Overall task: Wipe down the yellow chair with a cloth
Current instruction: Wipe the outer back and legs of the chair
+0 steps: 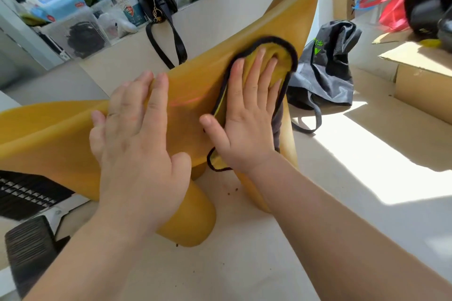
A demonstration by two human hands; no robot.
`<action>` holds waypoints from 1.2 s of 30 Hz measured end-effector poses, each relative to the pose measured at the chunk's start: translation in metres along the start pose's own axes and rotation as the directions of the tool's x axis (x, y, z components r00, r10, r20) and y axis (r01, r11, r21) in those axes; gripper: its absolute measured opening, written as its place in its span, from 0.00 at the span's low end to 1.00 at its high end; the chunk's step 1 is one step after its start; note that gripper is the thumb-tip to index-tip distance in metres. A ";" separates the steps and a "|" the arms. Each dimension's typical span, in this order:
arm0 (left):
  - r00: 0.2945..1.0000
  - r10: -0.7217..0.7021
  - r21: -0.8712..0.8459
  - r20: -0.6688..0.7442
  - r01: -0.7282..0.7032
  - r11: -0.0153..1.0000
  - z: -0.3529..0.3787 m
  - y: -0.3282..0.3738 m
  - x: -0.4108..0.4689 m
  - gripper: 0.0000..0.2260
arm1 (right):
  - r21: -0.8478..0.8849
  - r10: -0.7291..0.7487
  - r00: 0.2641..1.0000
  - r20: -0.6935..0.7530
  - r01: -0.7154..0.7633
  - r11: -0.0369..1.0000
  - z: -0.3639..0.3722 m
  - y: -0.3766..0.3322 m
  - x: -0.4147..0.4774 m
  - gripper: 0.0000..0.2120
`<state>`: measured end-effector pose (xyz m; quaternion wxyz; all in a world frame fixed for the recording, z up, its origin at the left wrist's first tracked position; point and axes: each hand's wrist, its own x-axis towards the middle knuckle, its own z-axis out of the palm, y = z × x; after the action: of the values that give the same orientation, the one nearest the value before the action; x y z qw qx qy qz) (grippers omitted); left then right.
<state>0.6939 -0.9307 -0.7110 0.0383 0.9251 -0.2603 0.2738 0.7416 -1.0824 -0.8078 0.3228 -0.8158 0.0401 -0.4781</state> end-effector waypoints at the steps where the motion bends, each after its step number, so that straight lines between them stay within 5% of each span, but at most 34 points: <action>1: 1.000 -0.005 -0.010 0.001 0.005 1.000 0.000 0.000 0.000 0.44 | 0.030 -0.001 0.999 -0.045 0.003 1.000 -0.006 -0.001 0.011 0.43; 4: 1.000 -0.004 -0.017 -0.004 0.004 1.000 0.000 0.000 0.000 0.44 | 0.059 0.059 0.997 -0.057 -0.056 0.997 0.000 -0.009 0.009 0.44; 9: 1.000 -0.004 -0.002 -0.017 0.004 1.000 0.000 -0.002 0.000 0.46 | 0.006 0.105 0.927 0.360 -0.115 0.993 0.040 -0.028 -0.083 0.40; 11: 1.000 -0.002 -0.010 -0.021 0.002 1.000 0.000 -0.003 0.000 0.46 | -0.012 0.114 0.906 0.409 -0.120 0.993 0.046 -0.028 -0.098 0.38; 19: 1.000 0.005 -0.023 -0.012 -0.005 1.000 -0.003 -0.007 0.001 0.42 | 0.191 0.169 0.983 -0.076 -0.152 0.970 0.008 -0.041 0.006 0.41; 27: 1.000 0.009 -0.012 -0.011 -0.009 1.000 -0.006 -0.006 0.000 0.44 | 0.143 0.180 0.948 0.262 -0.223 0.964 0.043 -0.061 -0.078 0.35; 30: 0.999 0.037 -0.017 0.002 -0.037 0.999 -0.007 -0.010 0.000 0.42 | 0.127 0.161 0.968 0.193 -0.187 0.974 0.042 -0.055 -0.081 0.30; 36: 0.999 0.031 -0.022 -0.012 -0.032 0.999 -0.008 -0.011 -0.001 0.39 | -0.056 0.101 0.981 -0.166 -0.111 0.992 0.043 -0.027 -0.061 0.27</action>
<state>0.6947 -0.9196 -0.7043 0.0458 0.9187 -0.2776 0.2770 0.7369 -1.0174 -0.8525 0.3168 -0.7809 0.1252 -0.5236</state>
